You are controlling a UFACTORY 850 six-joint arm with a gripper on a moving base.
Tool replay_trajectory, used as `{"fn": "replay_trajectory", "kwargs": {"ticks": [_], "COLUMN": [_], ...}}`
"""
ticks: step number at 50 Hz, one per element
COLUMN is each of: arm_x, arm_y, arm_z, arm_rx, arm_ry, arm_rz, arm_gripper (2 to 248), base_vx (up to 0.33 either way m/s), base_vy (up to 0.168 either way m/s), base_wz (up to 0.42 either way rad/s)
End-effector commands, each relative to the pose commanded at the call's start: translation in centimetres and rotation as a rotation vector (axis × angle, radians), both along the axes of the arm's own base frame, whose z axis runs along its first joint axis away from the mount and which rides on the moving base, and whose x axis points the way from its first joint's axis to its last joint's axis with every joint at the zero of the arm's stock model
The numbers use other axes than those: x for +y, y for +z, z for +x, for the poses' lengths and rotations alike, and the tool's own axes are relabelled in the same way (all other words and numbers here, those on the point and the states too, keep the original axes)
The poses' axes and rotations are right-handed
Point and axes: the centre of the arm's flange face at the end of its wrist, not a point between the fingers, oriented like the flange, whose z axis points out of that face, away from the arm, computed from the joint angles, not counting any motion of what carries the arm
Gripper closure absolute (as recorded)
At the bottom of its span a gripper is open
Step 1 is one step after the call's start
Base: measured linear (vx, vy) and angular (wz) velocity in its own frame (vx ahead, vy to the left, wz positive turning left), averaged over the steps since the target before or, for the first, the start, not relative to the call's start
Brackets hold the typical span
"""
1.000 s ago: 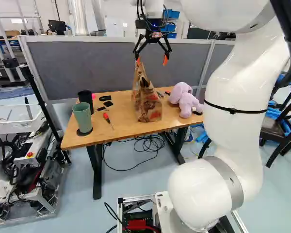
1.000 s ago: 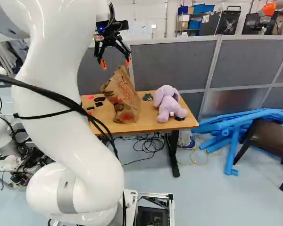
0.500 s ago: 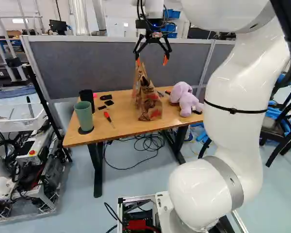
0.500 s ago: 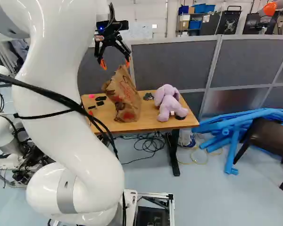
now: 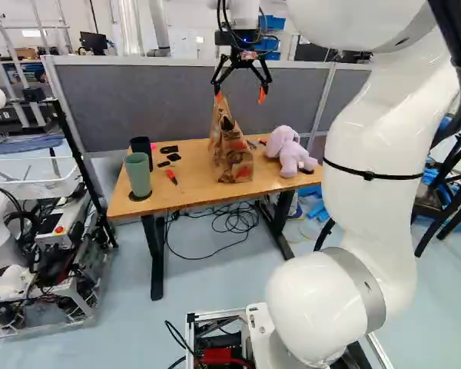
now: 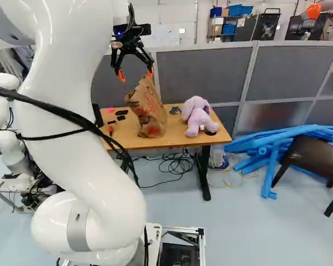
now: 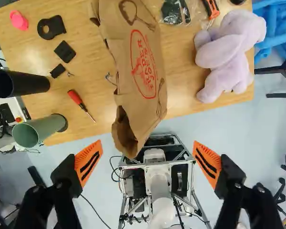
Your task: Pick up the bag on the ground and place it on the table
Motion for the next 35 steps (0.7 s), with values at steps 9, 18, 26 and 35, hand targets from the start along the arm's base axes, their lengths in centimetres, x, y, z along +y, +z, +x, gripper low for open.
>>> {"fn": "replay_trajectory", "kwargs": {"ticks": [9,18,26,35], "arm_x": [0.00,0.00,0.00,0.00], "arm_y": [0.00,0.00,0.00,0.00], "arm_z": [0.00,0.00,0.00,0.00], "arm_rx": [0.000,0.000,0.000,0.000], "arm_ry": [0.000,0.000,0.000,0.000], "arm_rz": [0.000,0.000,0.000,0.000], "arm_gripper": [3,3,3,3], "base_vx": [-0.125,-0.126,-0.126,-0.124], "base_vy": [-0.003,-0.001,-0.001,-0.002], "base_wz": [0.006,0.008,0.005,0.006]}}
